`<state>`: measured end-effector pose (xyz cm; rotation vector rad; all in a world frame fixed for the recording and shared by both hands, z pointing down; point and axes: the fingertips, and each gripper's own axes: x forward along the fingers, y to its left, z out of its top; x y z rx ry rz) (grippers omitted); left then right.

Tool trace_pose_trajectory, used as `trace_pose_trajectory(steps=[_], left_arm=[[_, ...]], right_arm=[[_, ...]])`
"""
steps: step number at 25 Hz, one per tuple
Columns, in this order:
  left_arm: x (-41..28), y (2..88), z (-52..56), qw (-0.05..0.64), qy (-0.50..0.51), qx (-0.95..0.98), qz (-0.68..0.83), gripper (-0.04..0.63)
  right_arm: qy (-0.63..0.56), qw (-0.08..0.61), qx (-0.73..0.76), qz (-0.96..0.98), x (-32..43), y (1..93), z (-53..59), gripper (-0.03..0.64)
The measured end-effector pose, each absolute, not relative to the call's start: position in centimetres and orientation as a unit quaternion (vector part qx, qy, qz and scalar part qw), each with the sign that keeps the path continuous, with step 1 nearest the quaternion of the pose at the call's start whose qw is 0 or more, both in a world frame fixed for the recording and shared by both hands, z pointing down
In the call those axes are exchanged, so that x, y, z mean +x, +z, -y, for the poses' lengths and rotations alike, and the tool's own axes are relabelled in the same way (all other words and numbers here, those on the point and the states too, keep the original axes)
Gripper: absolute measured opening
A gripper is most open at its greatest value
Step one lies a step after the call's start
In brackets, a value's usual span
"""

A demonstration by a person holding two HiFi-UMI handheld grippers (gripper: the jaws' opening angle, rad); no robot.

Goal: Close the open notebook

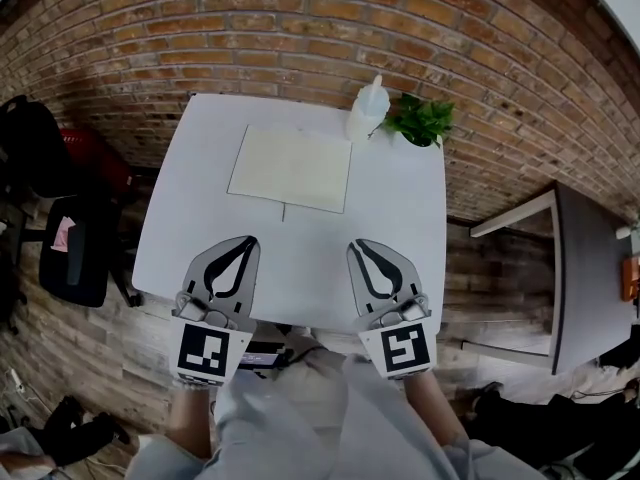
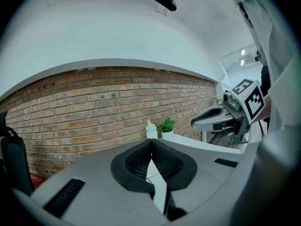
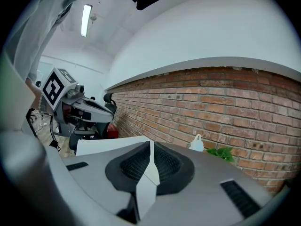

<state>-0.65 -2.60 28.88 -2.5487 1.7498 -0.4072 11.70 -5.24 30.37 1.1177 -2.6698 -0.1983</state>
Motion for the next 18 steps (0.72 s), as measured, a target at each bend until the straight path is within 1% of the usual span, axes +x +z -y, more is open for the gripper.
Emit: trace_pose_trajectory(steps=[10, 18], left_arm=[[-1.7, 29.4, 3.2, 0.007, -0.138, -0.817, -0.561, 0.018], [-3.7, 30.0, 4.2, 0.001, -0.143, -0.814, -0.563, 0.018]], right_arm=[[-0.072, 0.132, 0.376, 0.915, 10.2, 31.1, 5.9, 0.054], [-0.081, 0.157, 0.363, 0.915, 8.1, 32.0, 6.8, 0.054]])
